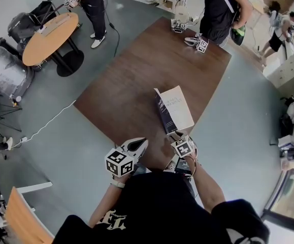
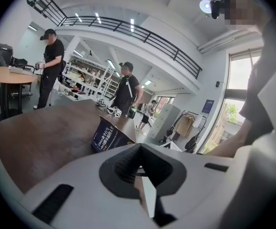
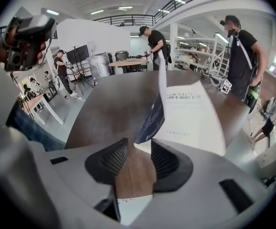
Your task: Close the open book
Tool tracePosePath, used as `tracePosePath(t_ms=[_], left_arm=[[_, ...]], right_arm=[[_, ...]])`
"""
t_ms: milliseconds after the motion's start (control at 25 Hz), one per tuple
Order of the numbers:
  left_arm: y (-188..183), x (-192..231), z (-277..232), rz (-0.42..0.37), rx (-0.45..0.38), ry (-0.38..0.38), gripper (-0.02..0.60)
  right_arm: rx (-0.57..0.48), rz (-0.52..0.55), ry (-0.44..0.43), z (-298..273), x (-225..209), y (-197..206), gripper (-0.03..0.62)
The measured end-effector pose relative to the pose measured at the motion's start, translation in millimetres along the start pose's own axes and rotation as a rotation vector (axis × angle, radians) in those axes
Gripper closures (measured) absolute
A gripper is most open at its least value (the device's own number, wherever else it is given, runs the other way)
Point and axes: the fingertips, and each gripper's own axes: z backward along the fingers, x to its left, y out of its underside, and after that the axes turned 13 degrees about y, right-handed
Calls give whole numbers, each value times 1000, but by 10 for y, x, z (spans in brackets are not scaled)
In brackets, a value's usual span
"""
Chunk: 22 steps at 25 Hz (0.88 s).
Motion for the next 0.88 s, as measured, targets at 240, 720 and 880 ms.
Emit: tracePosePath(t_ms=[240,720,880], left_arm=[[-19,-34,-98,3,-3,-19,578],[-6,-66,-251,20,-27,-94,578],[19,-41,-246,31,-36,-129,578]], right_arm=[[-5,13,12,27,-206,-14,454],[53,8,29,-180,-623,117,456],[94,-71,2,-297,-691,223,456]])
